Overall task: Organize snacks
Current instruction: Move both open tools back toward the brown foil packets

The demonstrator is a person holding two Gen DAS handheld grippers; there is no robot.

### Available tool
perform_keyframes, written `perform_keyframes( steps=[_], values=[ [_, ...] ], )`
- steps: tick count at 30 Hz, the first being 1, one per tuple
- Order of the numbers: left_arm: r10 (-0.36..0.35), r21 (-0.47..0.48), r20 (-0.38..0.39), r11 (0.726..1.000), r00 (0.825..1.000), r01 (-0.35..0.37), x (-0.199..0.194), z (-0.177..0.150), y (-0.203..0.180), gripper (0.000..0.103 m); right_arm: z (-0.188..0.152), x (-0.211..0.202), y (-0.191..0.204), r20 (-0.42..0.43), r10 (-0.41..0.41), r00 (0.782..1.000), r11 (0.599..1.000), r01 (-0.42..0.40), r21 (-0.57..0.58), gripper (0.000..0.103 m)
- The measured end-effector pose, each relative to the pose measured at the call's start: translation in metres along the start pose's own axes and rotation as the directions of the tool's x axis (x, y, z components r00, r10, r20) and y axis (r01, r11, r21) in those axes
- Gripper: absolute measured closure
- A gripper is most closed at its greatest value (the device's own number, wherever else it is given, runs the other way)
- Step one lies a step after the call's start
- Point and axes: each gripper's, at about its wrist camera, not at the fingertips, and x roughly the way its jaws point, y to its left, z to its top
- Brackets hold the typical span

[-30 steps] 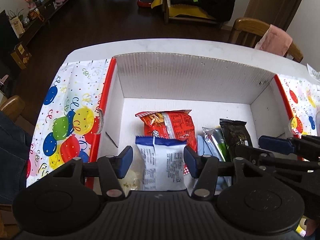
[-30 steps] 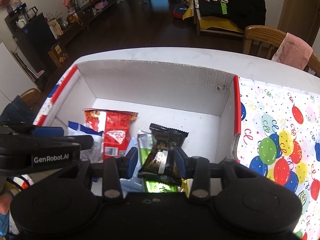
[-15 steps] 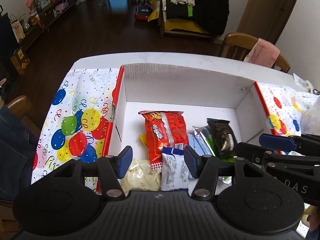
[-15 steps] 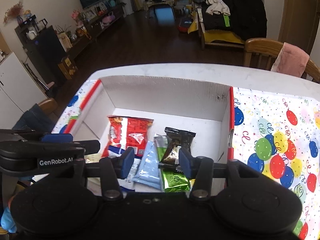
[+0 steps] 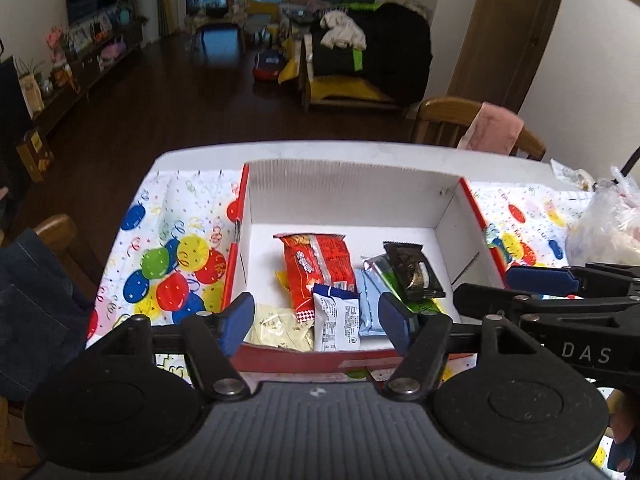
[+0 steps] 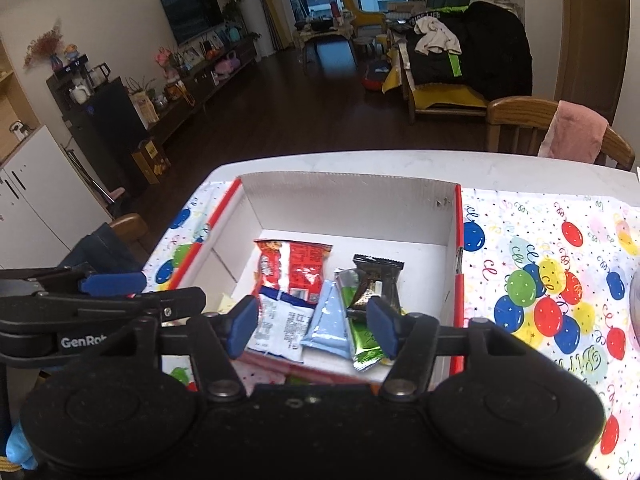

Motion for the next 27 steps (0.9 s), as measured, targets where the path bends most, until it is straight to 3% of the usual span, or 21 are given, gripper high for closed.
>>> perform_keyframes(
  steps=[14,21,27],
  values=[
    [-0.027,0.006,0.073,1.0,0.997,0.026,-0.054,-0.045,0.015,0.03,-0.033,-0.043,0.019,0.061,0.057,0.997,0.998,-0.056,-0.021,0.023],
    [-0.015,0.01,0.091,1.0,0.996,0.015,-0.071,-0.074,0.025,0.023,-0.056,-0.054,0.02,0.077,0.047,0.996,0.998,-0.044,-0.038,0.018],
    [-0.039,-0.021,0.07,0.999,0.997,0.041,-0.073,-0.097,0.031,0.023,-0.092,-0.051,0.01,0.072,0.01,0.997,1.0,-0.008,-0.021,0.006]
  ],
)
